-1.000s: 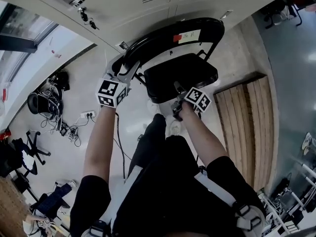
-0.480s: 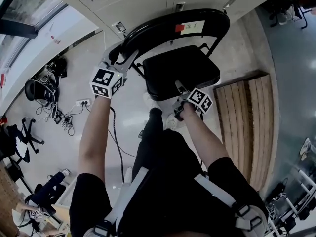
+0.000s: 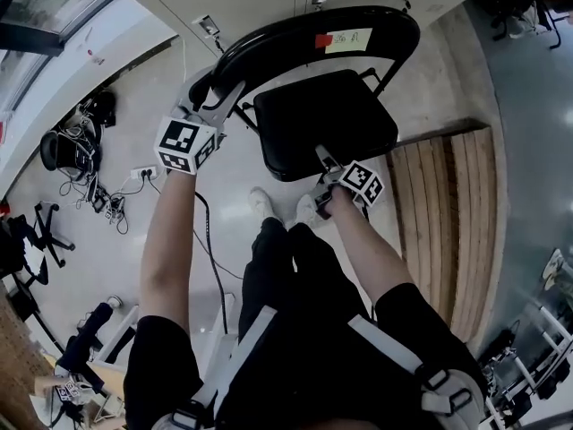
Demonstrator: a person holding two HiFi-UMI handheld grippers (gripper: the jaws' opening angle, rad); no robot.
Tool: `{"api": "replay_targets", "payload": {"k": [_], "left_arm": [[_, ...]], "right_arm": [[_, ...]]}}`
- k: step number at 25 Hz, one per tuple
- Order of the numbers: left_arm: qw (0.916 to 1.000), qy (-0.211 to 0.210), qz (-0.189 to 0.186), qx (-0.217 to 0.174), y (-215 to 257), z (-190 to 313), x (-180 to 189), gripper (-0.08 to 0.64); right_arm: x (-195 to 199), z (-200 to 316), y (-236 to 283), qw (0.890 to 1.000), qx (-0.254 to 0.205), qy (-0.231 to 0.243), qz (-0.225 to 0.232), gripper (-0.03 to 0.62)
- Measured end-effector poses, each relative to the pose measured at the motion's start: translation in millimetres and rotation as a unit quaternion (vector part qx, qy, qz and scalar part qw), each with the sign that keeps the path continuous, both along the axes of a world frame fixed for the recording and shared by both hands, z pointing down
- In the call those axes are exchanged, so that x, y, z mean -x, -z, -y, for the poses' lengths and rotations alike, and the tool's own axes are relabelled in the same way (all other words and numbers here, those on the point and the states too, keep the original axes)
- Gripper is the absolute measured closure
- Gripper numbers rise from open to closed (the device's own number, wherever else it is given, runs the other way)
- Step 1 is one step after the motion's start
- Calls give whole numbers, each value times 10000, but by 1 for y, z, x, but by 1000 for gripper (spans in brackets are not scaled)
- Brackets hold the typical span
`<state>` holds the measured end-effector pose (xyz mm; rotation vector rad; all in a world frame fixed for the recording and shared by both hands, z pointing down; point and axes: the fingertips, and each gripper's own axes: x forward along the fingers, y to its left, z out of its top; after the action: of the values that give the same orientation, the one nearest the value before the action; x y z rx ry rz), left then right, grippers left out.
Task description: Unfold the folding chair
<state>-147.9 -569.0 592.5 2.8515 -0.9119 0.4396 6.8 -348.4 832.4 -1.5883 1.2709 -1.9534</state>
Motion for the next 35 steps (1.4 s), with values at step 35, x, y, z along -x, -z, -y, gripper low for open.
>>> {"api": "replay_targets", "payload": {"k": [35], "left_arm": [[9980, -64, -623, -119, -31, -59, -2, 351]], "right_arm": [[-10, -106, -97, 9980, -420, -252, 399, 337]]}}
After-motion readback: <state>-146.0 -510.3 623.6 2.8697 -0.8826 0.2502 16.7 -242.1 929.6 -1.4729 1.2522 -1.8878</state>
